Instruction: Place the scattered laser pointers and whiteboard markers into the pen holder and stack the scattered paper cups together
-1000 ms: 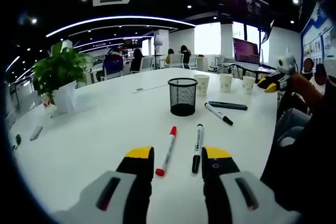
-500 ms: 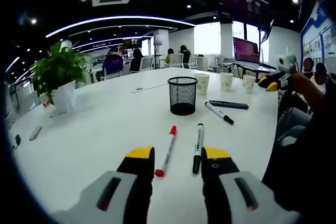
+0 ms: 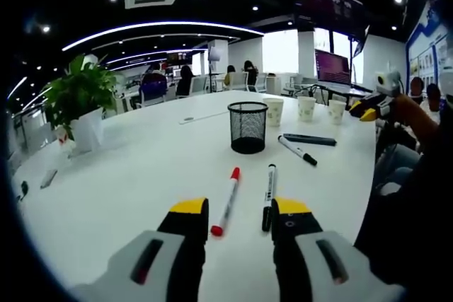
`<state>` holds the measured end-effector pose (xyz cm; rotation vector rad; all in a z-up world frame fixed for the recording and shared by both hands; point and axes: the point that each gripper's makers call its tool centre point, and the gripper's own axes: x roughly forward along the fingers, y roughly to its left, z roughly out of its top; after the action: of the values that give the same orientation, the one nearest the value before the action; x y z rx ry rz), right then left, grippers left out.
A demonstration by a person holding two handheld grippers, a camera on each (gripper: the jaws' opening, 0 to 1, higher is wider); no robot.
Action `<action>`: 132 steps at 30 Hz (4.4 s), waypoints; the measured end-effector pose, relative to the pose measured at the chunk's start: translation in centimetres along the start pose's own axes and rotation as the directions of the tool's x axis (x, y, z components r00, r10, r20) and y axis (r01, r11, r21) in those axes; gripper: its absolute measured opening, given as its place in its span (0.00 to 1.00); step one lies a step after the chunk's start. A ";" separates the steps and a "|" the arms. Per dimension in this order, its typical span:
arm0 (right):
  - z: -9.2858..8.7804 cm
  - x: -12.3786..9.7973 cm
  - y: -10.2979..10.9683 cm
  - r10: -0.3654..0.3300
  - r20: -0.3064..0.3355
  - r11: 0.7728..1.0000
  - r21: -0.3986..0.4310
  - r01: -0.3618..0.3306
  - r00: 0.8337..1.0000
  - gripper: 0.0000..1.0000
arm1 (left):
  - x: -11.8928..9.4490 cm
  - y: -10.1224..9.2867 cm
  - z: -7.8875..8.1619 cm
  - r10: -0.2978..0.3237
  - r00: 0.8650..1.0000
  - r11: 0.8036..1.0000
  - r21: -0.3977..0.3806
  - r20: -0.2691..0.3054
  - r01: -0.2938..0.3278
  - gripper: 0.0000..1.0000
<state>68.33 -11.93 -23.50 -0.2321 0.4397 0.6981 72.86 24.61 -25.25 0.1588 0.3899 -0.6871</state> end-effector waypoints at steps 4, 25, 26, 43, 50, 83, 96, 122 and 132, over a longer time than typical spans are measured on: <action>0.1 0.0 0.1 0.002 -0.001 1.000 -0.004 -0.002 1.000 0.37 | 0.1 0.1 -0.1 0.004 1.000 1.000 0.002 0.004 -0.004 0.37; -0.4 0.4 0.0 0.009 -0.008 1.000 0.001 -0.009 1.000 0.37 | 1.3 0.9 -1.2 0.013 1.000 1.000 -0.013 -0.020 -0.014 0.35; -0.4 0.4 0.0 0.010 -0.009 1.000 0.003 -0.010 1.000 0.37 | 1.4 0.9 -1.3 0.014 1.000 1.000 -0.014 -0.020 -0.015 0.35; -0.6 0.6 0.6 0.024 -0.016 1.000 0.003 -0.024 1.000 0.37 | 2.0 1.7 -2.6 0.016 1.000 0.999 -0.043 -0.020 -0.017 0.35; -0.7 0.6 0.8 0.025 -0.019 1.000 0.004 -0.025 0.999 0.37 | 2.3 1.8 -3.0 0.008 1.000 0.999 -0.044 -0.020 -0.009 0.35; -0.9 0.6 1.0 0.030 -0.021 1.000 0.007 -0.030 0.999 0.37 | 4.1 2.1 -4.3 -0.008 0.999 0.999 -0.039 -0.033 0.007 0.29; -0.9 0.6 0.9 0.029 -0.021 1.000 0.009 -0.028 0.999 0.37 | 4.6 2.2 -4.5 -0.011 1.000 1.000 -0.003 -0.029 0.011 0.28; -0.9 0.7 1.0 0.028 -0.024 1.000 0.007 -0.028 0.999 0.37 | 5.3 2.1 -4.6 -0.047 0.999 0.999 0.006 -0.009 0.047 0.19; -1.0 0.6 1.0 0.028 -0.021 1.000 0.010 -0.028 0.999 0.37 | 5.4 2.3 -4.6 -0.051 0.999 0.999 0.008 -0.004 0.051 0.13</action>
<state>67.83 -11.19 -24.72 -0.2249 0.4667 0.7217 76.75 24.41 -31.54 0.1584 0.3959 -0.7393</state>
